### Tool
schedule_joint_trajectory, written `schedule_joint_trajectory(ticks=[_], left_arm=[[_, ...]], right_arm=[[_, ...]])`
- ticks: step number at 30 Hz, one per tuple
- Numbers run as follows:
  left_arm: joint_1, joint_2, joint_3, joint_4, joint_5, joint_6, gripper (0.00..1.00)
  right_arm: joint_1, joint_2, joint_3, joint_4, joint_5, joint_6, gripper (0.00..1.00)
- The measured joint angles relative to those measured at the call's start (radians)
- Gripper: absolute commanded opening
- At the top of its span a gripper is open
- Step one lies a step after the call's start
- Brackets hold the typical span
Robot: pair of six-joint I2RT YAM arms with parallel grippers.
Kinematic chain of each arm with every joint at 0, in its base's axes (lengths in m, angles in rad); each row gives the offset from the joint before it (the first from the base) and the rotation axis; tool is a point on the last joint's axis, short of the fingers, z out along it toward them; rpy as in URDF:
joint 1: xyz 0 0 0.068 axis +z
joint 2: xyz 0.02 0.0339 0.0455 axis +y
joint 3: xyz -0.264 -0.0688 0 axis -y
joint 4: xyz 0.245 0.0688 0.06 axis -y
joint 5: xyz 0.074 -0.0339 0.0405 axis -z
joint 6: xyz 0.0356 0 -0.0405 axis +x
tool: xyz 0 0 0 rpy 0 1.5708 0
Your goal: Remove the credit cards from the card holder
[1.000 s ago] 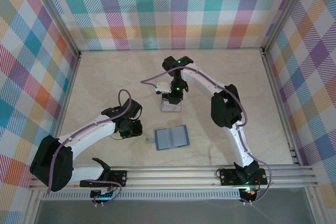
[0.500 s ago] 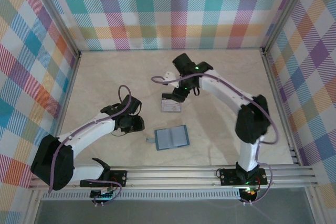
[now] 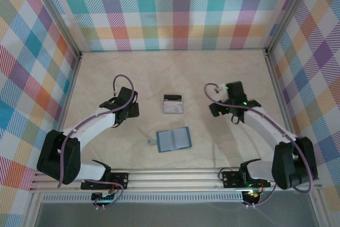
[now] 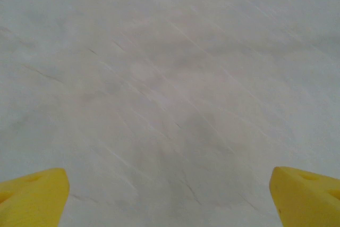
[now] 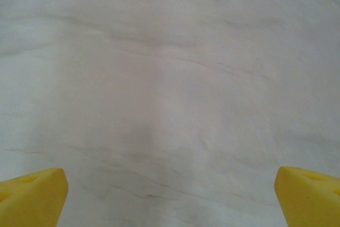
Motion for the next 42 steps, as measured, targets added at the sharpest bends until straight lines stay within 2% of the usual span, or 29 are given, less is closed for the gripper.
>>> schedule_joint_trajectory(ticks=[3, 5, 11, 20, 28, 42], left_arm=[[0.039, -0.023, -0.055, 0.124, -0.062, 0.071, 0.98], [0.076, -0.042, -0.106, 0.226, -0.048, 0.114, 0.99], [0.235, 0.047, -0.223, 0.56, 0.082, 0.18, 0.99], [0.303, 0.146, -0.322, 0.964, 0.228, 0.254, 1.0], [0.313, 0.207, -0.361, 1.122, 0.348, 0.298, 1.0], [0.312, 0.207, -0.362, 1.172, 0.364, 0.314, 1.0]], right_arm=[[-0.115, -0.039, -0.128, 0.152, -0.018, 0.066, 1.0], [-0.159, -0.022, -0.193, 0.259, -0.03, 0.097, 1.0], [-0.178, 0.089, -0.27, 0.558, -0.069, 0.149, 1.0], [-0.216, 0.282, -0.278, 0.923, -0.174, 0.182, 1.0], [-0.24, 0.293, -0.302, 1.033, -0.208, 0.2, 1.0], [-0.24, 0.293, -0.302, 1.056, -0.216, 0.2, 1.0]])
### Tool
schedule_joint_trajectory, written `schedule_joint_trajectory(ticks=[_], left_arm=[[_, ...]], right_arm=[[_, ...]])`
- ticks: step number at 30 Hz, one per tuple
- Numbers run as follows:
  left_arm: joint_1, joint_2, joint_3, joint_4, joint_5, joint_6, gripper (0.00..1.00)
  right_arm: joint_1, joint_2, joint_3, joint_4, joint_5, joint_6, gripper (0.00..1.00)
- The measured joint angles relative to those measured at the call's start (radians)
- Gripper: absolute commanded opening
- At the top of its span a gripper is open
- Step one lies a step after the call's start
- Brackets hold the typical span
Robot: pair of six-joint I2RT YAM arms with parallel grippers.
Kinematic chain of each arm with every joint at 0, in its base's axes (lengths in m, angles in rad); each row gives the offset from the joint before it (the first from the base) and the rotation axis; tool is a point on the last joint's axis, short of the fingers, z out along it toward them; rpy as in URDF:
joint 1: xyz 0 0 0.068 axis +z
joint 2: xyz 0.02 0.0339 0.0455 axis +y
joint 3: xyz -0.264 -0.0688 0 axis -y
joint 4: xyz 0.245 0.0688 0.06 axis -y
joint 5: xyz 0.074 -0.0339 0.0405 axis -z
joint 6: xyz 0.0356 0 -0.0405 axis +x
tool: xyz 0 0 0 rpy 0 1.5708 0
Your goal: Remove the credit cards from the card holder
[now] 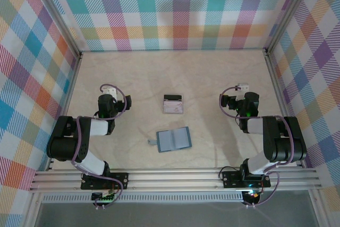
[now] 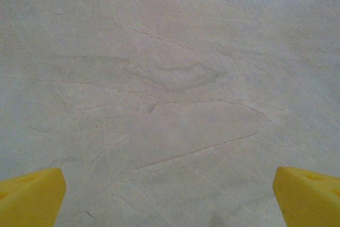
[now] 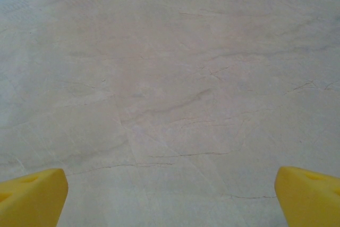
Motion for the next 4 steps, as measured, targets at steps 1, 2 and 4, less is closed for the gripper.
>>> schedule_joint_trajectory(ticks=[1, 2, 4], left_arm=[[0.0, 0.0, 0.0, 0.0, 0.0, 0.0, 1.0], [0.0, 0.0, 0.0, 0.0, 0.0, 0.0, 1.0], [0.0, 0.0, 0.0, 0.0, 0.0, 0.0, 1.0]], right_arm=[[0.0, 0.0, 0.0, 0.0, 0.0, 0.0, 1.0], [0.0, 0.0, 0.0, 0.0, -0.002, 0.0, 1.0], [0.0, 0.0, 0.0, 0.001, -0.003, 0.0, 1.0]])
